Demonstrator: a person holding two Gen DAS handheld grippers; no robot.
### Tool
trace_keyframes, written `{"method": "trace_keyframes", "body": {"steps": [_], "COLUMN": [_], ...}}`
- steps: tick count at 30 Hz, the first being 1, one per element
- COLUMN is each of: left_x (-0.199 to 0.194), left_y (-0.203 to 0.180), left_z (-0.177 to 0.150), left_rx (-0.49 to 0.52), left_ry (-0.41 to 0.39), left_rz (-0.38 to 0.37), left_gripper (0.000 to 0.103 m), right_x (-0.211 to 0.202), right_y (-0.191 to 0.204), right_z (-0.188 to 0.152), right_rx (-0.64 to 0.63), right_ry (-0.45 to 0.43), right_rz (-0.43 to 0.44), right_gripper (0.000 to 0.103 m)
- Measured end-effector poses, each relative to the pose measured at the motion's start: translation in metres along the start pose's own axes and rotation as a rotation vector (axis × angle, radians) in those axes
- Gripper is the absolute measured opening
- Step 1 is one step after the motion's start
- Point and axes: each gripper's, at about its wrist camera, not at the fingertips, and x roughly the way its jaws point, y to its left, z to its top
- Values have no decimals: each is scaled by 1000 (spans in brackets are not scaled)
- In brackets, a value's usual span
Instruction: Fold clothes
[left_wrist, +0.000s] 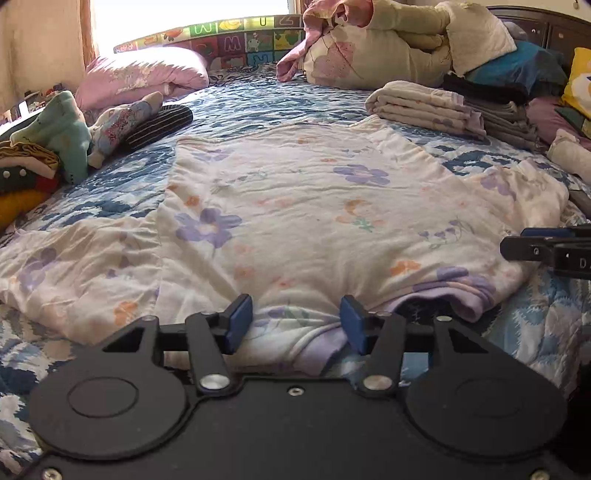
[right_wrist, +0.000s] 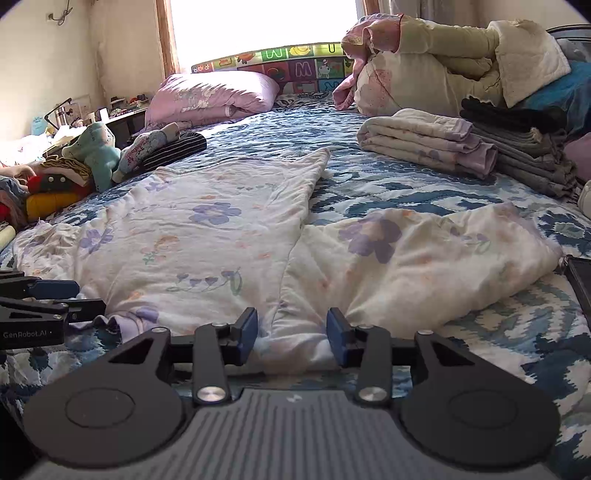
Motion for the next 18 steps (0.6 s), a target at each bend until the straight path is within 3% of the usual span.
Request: {"method": "trace_keyframes", "body": {"steps": [6,18], "left_x": [-21,-23], "left_y": [-2,-25], "left_z": [1,12], "left_rx": [-1,41], "left_ry": [-32,4], "left_rz": [21,-124], "left_gripper": [66,66], "right_x": [-28,-20], "right_y": [-21,-74], "right_z": [-2,-22], "right_rx": [265,618], "right_ry": [-55,-37], "right_rz": [7,45], "right_gripper": [47,54]}}
